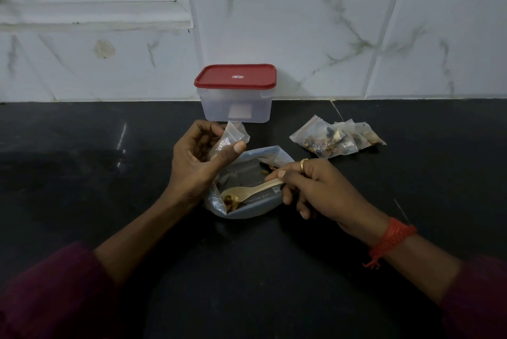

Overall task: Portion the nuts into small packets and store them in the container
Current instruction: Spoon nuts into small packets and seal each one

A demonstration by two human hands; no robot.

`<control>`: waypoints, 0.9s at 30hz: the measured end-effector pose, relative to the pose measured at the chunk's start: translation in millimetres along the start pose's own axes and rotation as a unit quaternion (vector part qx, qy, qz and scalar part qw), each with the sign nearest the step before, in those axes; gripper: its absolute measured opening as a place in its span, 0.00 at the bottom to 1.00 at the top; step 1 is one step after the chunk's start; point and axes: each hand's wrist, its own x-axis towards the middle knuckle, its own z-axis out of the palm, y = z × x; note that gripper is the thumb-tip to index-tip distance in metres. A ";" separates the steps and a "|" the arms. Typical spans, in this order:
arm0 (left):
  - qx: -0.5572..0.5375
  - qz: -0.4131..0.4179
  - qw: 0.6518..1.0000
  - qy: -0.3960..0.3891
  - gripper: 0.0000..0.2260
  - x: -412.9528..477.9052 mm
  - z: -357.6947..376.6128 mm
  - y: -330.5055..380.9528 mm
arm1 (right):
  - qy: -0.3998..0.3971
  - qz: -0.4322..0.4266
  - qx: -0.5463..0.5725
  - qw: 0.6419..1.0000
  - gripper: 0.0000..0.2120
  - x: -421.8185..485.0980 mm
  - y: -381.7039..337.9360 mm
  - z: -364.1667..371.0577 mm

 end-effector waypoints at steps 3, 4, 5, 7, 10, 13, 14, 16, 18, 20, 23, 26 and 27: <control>-0.001 0.007 1.000 0.004 0.19 -0.2 1.3 -0.9 | 0.002 -0.016 -0.029 0.999 0.10 -1.6 -1.0 2.8; 0.001 0.009 1.000 0.005 0.19 0.5 1.9 -1.6 | 0.001 -0.024 -0.039 0.999 0.10 -1.8 -0.9 3.5; 0.005 0.011 1.000 0.007 0.19 1.6 2.6 -2.4 | -0.003 -0.032 -0.047 0.998 0.10 -1.5 -1.0 3.7; 0.011 0.014 1.000 0.014 0.19 4.2 4.0 -4.8 | -0.013 -0.046 -0.052 0.998 0.10 0.2 -0.8 2.0; 0.021 0.018 0.999 0.025 0.20 6.7 5.8 -6.6 | -0.022 -0.040 -0.052 0.998 0.11 2.6 -3.0 -1.0; 0.026 0.026 0.999 0.026 0.21 6.9 6.0 -6.9 | -0.029 -0.013 -0.026 0.999 0.12 3.0 -5.3 1.3; 0.025 0.028 0.999 0.025 0.21 6.4 6.2 -6.8 | -0.033 -0.001 -0.009 0.999 0.12 2.5 -5.9 2.6; 0.025 0.034 0.999 0.025 0.22 5.9 6.1 -7.0 | -0.043 0.027 0.032 0.998 0.12 1.4 -8.3 4.5; 0.026 0.039 0.999 0.026 0.22 5.5 6.0 -7.4 | -0.051 0.051 0.063 0.995 0.12 0.2 -9.8 5.4; 0.029 0.049 0.998 0.035 0.21 5.1 5.8 -8.6 | -0.054 0.060 0.074 0.994 0.12 -0.9 -10.5 5.3; 0.047 0.061 0.996 0.054 0.21 5.0 5.1 -10.1 | -0.064 0.048 0.073 0.994 0.11 -3.2 -12.1 5.0; 0.064 0.069 0.994 0.063 0.20 5.5 5.3 -10.6 | -0.095 0.001 0.010 0.995 0.10 -4.2 -15.0 1.1; 0.068 0.071 0.993 0.064 0.19 5.4 5.4 -10.6 | -0.105 -0.007 -0.004 0.994 0.10 -4.4 -16.3 -0.6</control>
